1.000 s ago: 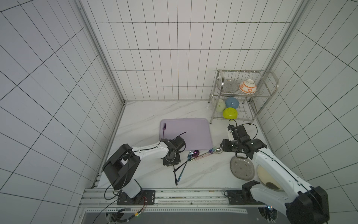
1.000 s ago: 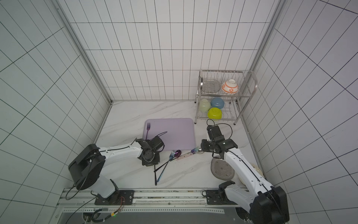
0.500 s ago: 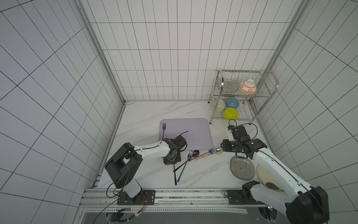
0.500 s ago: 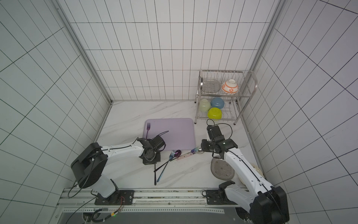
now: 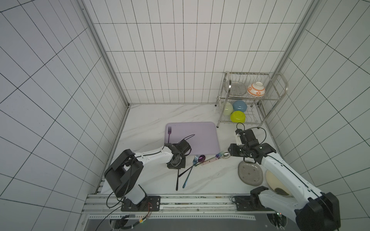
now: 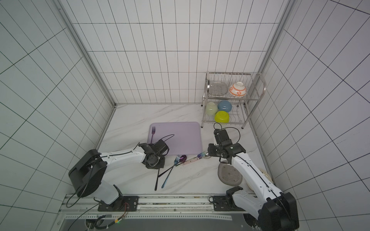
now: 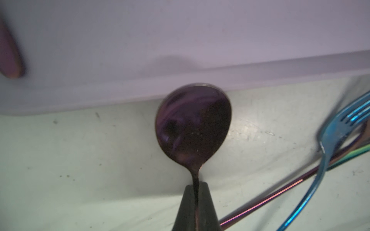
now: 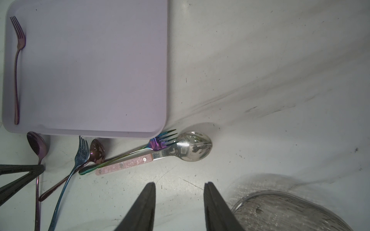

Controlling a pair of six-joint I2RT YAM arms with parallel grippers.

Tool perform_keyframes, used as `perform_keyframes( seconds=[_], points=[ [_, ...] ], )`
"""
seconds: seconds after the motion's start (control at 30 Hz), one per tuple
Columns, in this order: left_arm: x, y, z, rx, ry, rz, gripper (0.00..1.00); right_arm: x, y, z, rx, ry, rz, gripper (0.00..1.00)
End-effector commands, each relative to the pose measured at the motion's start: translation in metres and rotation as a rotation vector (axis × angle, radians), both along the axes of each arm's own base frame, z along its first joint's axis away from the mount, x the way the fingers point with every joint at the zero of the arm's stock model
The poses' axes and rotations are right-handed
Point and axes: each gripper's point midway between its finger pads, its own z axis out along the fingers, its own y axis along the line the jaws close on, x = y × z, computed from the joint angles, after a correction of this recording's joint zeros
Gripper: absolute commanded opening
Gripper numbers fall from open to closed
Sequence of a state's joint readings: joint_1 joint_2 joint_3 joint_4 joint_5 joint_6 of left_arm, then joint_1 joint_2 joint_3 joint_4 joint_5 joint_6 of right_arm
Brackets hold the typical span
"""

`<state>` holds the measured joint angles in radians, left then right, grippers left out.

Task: Set the spoon and fork side by side
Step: Pick up the spoon from the center of the board, then place the spoon on the tray.

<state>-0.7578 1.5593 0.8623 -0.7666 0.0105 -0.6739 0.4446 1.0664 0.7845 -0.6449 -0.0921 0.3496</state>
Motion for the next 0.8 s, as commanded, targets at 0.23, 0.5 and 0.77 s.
perform_keyframes(
  seconds=[0.23, 0.5, 0.77],
  points=[
    [0.067, 0.008, 0.069, -0.094, -0.265, 0.008, 0.00, 0.003, -0.006, 0.004, 0.002, -0.038, -0.037, 0.43],
    [0.128, 0.012, 0.083, -0.081, -0.273, -0.064, 0.00, 0.006, -0.011, 0.011, -0.013, -0.073, -0.054, 0.43],
    [0.186, 0.028, 0.073, -0.072, -0.208, -0.046, 0.00, 0.006, -0.014, 0.013, -0.016, -0.081, -0.075, 0.43]
  ],
)
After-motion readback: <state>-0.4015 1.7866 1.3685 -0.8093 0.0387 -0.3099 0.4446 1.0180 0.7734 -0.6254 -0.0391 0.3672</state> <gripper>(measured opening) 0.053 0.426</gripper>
